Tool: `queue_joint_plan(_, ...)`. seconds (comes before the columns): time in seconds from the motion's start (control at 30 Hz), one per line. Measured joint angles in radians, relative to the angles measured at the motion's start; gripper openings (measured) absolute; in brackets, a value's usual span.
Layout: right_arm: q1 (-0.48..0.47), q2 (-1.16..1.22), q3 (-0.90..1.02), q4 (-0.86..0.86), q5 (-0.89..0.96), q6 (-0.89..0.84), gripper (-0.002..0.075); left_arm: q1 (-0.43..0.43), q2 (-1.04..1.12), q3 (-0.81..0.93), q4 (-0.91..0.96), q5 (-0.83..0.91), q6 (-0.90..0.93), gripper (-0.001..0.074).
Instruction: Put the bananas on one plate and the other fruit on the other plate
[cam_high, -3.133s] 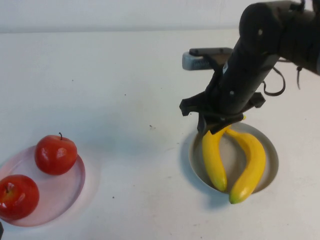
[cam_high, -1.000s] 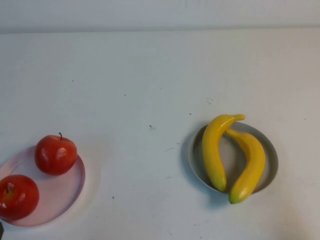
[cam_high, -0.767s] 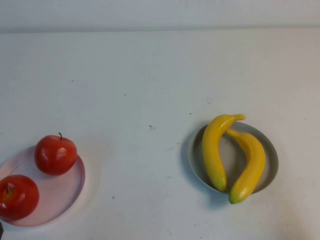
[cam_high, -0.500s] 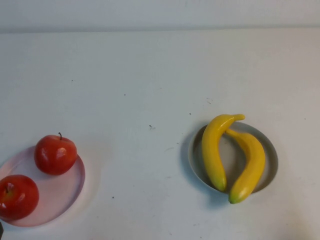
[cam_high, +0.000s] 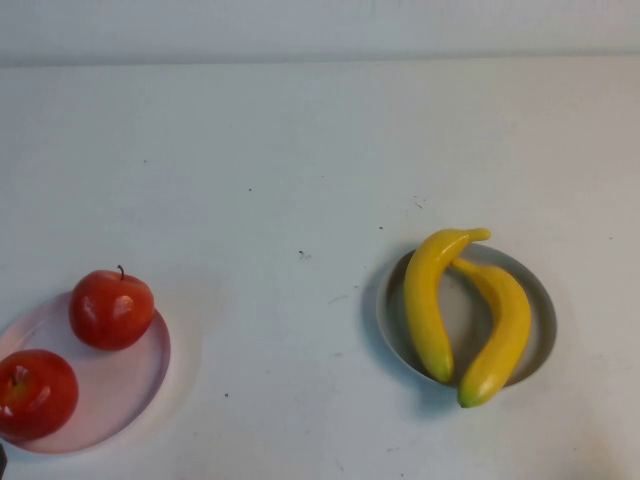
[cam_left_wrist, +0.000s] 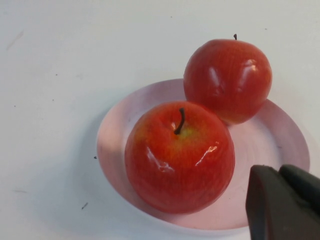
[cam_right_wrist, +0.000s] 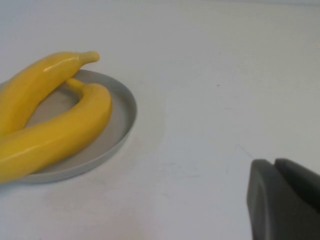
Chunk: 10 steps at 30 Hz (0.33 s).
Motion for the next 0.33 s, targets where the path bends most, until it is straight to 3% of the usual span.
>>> queue_joint_plan(0.33,0.0,0.0,0.0,0.0,0.002,-0.004,-0.0015,0.0,0.0,0.0,0.0,0.0,0.0,0.0004)
